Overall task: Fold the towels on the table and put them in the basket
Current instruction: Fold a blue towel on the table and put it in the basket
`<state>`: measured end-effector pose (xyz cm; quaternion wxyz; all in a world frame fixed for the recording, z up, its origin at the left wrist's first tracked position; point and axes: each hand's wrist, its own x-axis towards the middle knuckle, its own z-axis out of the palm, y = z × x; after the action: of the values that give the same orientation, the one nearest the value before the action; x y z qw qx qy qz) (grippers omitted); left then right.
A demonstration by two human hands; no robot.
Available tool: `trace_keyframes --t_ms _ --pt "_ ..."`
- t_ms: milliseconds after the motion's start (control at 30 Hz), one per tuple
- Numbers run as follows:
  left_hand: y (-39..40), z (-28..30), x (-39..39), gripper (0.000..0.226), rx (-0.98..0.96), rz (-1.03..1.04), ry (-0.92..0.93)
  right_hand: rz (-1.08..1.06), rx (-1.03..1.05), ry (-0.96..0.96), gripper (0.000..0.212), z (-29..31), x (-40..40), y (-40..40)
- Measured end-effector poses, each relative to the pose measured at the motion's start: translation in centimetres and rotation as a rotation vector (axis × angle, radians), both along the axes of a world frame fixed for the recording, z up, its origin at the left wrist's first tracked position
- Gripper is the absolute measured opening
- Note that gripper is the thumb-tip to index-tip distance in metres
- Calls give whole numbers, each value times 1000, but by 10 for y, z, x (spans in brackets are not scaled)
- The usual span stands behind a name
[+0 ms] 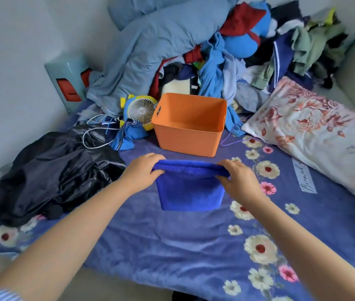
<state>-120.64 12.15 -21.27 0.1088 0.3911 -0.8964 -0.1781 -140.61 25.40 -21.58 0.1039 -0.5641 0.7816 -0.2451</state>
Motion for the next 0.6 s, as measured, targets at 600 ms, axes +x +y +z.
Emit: trace_keyframes --t_ms 600 --pt "-295 11 -121 16 40 119 213 80 -104 27 36 18 -122 -308"
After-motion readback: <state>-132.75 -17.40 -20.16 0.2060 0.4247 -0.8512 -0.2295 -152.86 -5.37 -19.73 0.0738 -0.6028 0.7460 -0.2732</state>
